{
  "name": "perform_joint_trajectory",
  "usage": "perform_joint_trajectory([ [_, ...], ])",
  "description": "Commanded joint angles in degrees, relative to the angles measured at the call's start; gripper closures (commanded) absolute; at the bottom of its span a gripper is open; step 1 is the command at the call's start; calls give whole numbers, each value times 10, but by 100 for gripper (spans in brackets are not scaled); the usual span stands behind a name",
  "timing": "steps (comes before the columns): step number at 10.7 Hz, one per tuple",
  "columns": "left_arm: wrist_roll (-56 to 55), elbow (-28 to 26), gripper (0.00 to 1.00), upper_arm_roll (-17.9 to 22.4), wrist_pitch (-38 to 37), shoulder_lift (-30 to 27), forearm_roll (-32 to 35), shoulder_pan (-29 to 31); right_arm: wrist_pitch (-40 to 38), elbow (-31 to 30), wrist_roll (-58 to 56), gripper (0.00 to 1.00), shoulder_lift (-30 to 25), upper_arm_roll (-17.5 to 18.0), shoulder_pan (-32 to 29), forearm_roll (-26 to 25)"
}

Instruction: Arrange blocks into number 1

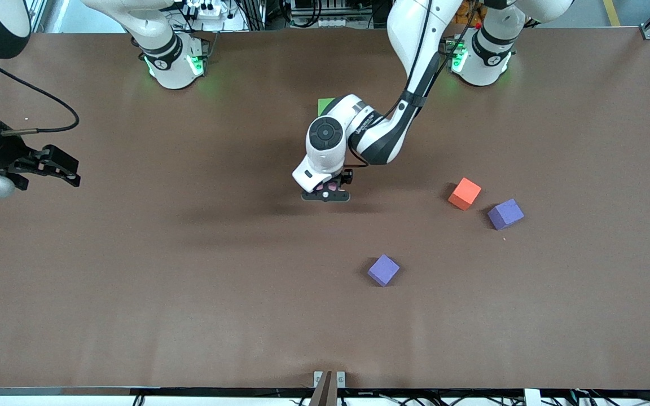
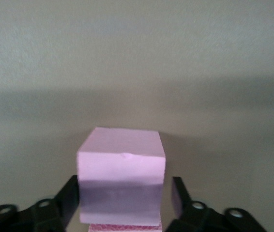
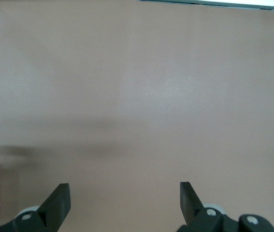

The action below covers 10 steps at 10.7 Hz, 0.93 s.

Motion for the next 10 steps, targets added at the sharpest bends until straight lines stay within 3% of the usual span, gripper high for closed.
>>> perform_joint_trajectory([
  [1,7,-5,0,9,-5,-49,18,6,-12,19,-3,0,10,1,2,-1],
  [4,6,-6,0,18,-46,-145,19,42,-14,19,3,0,10,1,-1,-1],
  [7,8,-7,0,89,-143,-234,48,48,-14,19,4,0,12,1,-2,0],
  [10,24,-5,0,85,-212,-295,108,137,-14,18,4,0,12,1,-4,0],
])
